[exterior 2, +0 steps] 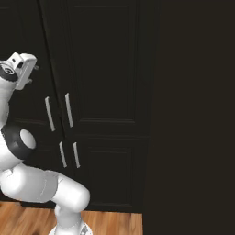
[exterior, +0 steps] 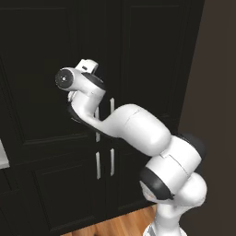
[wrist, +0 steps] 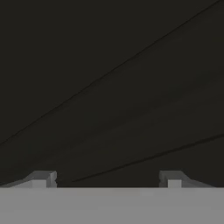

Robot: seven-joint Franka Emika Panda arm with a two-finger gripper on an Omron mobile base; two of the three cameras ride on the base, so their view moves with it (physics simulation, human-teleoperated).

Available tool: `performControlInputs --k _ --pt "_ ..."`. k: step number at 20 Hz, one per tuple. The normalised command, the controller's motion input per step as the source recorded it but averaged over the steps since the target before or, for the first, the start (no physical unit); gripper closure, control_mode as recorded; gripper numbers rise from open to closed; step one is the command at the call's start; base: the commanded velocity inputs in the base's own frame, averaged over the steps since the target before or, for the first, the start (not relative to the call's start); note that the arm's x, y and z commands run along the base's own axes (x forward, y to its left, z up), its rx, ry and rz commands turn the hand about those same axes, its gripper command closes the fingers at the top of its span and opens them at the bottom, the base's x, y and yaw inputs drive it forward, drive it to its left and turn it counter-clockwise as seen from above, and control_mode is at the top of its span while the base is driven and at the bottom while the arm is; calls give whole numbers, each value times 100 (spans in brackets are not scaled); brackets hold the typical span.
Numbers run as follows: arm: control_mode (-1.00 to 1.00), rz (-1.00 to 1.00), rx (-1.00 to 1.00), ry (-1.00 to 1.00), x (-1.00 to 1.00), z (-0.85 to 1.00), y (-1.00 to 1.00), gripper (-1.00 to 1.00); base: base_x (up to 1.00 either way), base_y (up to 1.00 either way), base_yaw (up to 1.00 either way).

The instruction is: Close all open cabinet doors.

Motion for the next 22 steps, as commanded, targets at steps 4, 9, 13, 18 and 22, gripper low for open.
performControlInputs --k 4,9,13,18,22 --pt "-100 0 5 -9 71 0 0 -100 0 0 0" --pt "-100 0 5 -10 66 0 0 -100 0 0 0" --pt "-100 0 5 -9 63 -5 0 -100 0 0 0" --pt "-100 0 5 -8 59 -7 0 -100 0 0 0" --pt "-100 0 5 -5 25 -1 0 -100 0 0 0"
